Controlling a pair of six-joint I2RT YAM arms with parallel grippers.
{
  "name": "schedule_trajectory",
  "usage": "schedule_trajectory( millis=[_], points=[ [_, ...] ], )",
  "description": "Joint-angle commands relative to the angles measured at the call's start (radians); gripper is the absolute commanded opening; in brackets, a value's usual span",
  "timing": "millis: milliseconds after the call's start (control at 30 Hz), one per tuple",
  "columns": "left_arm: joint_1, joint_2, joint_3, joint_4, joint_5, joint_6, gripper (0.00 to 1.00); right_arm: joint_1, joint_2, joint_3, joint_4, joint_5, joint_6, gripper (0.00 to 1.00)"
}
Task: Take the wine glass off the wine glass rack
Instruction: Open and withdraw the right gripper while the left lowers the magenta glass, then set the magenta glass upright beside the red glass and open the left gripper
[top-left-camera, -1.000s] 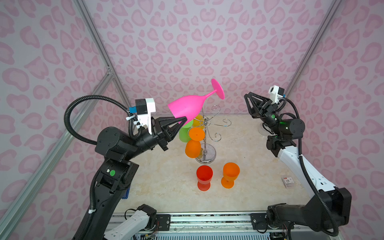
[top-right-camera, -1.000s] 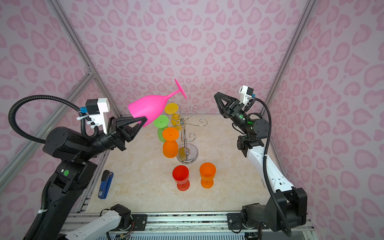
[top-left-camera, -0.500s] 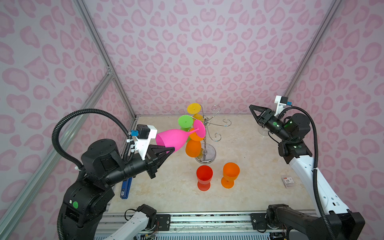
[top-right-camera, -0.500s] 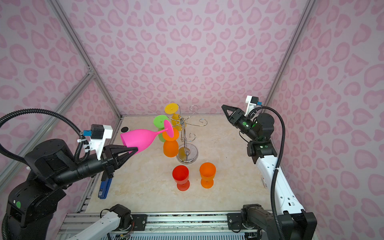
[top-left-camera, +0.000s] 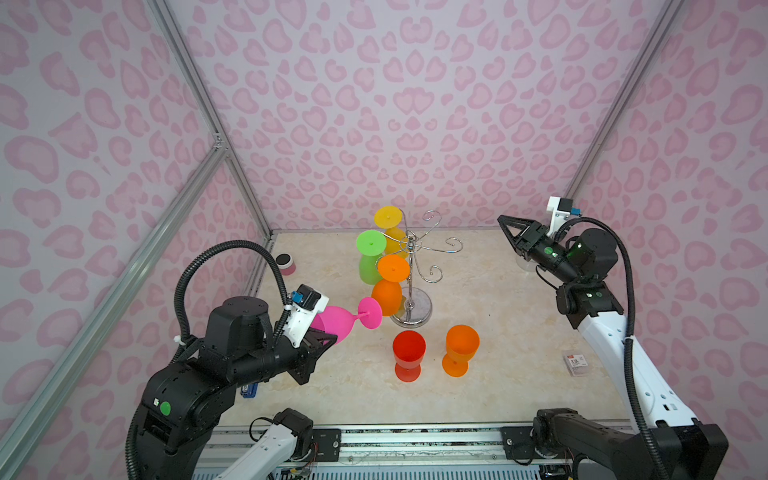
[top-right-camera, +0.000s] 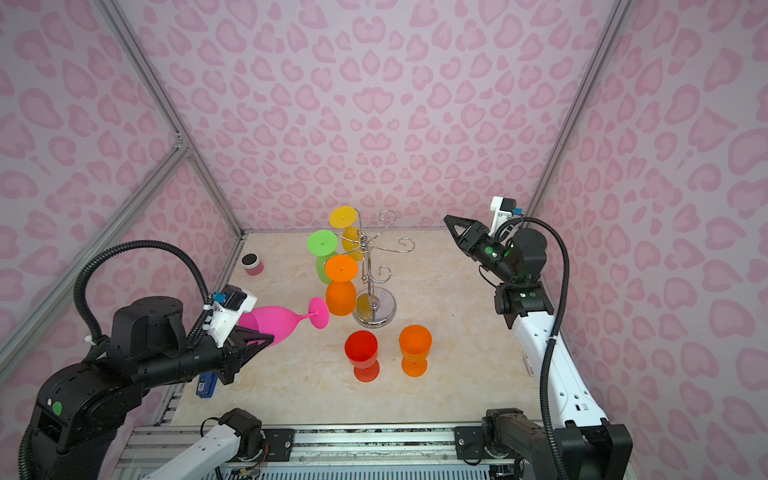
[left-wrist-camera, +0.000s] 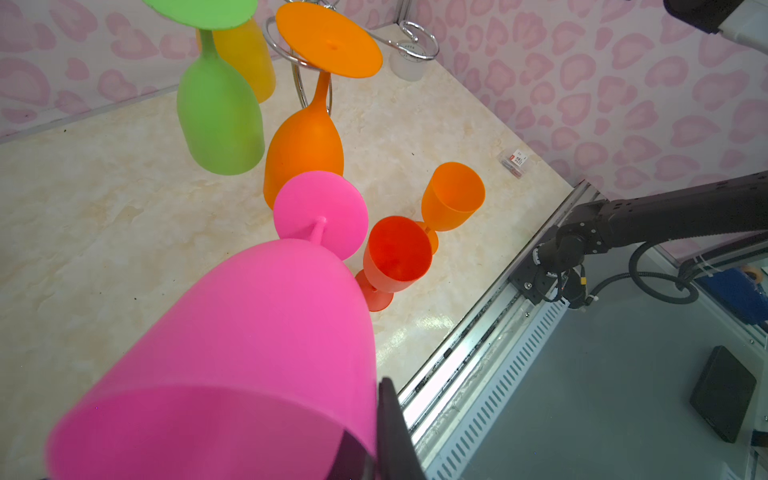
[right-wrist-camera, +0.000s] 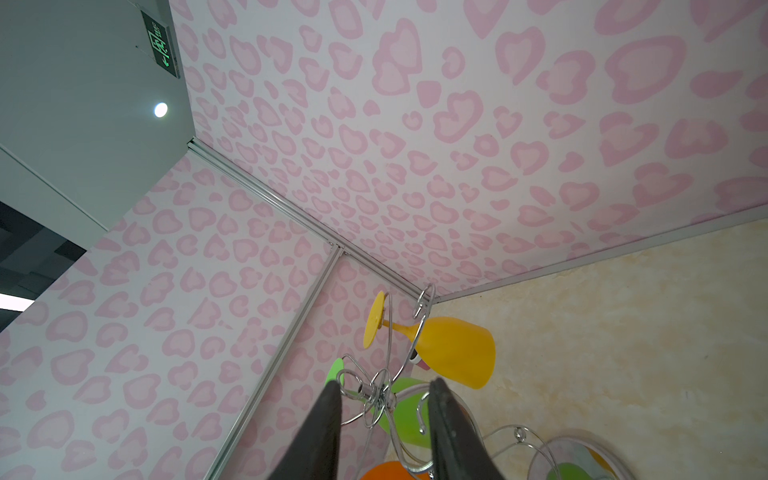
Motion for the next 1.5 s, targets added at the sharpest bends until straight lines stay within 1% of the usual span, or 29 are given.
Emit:
schedule_trajectory(
  millis=[0,67,133,233,267,367,500,567,700,833,933,1067,1133,1467],
  points=[
    [-0.024,0.015,-0.02,-0.013,-0.084,0.014,0.01,-0.002,0.001,-0.009,0.003,-0.003,-0.018,0.36],
    [-0.049,0.04,-0.045,-0.011,-0.167,0.003,0.01,-0.001,0.004,-0.013,0.006,-0.001,-0.017,0.36],
    [-0.085,0.071,-0.076,-0.006,-0.215,-0.006,0.01,0.0,0.007,-0.019,0.009,-0.001,-0.019,0.36],
    [-0.141,0.13,-0.113,0.019,-0.236,-0.019,0.01,-0.002,0.013,-0.021,0.008,-0.003,-0.022,0.35],
    [-0.161,0.147,-0.147,0.03,-0.254,-0.027,0.01,-0.001,0.014,-0.022,0.007,-0.003,-0.023,0.35],
    [-0.222,0.207,-0.187,0.058,-0.309,-0.047,0.01,-0.002,0.015,-0.022,-0.008,0.0,-0.039,0.35],
    [-0.291,0.279,-0.227,0.085,-0.351,-0.071,0.01,-0.004,0.015,-0.021,-0.026,0.008,-0.054,0.35],
    [-0.313,0.305,-0.24,0.095,-0.369,-0.08,0.01,-0.005,0.017,-0.022,-0.024,0.008,-0.052,0.35],
    [-0.355,0.358,-0.249,0.121,-0.37,-0.091,0.01,-0.005,0.022,-0.022,-0.024,0.01,-0.053,0.35],
    [-0.39,0.404,-0.253,0.139,-0.404,-0.106,0.01,-0.005,0.024,-0.026,-0.02,0.011,-0.049,0.35],
    [-0.412,0.439,-0.261,0.151,-0.392,-0.109,0.01,-0.006,0.022,-0.028,-0.023,0.013,-0.051,0.35],
    [-0.447,0.499,-0.267,0.13,-0.434,-0.123,0.01,-0.006,0.024,-0.03,-0.026,0.011,-0.051,0.35],
    [-0.455,0.521,-0.271,0.122,-0.457,-0.131,0.01,-0.007,0.024,-0.031,-0.026,0.013,-0.051,0.35],
    [-0.464,0.567,-0.256,0.107,-0.453,-0.138,0.01,-0.008,0.032,-0.022,-0.026,0.01,-0.05,0.35]
  ],
)
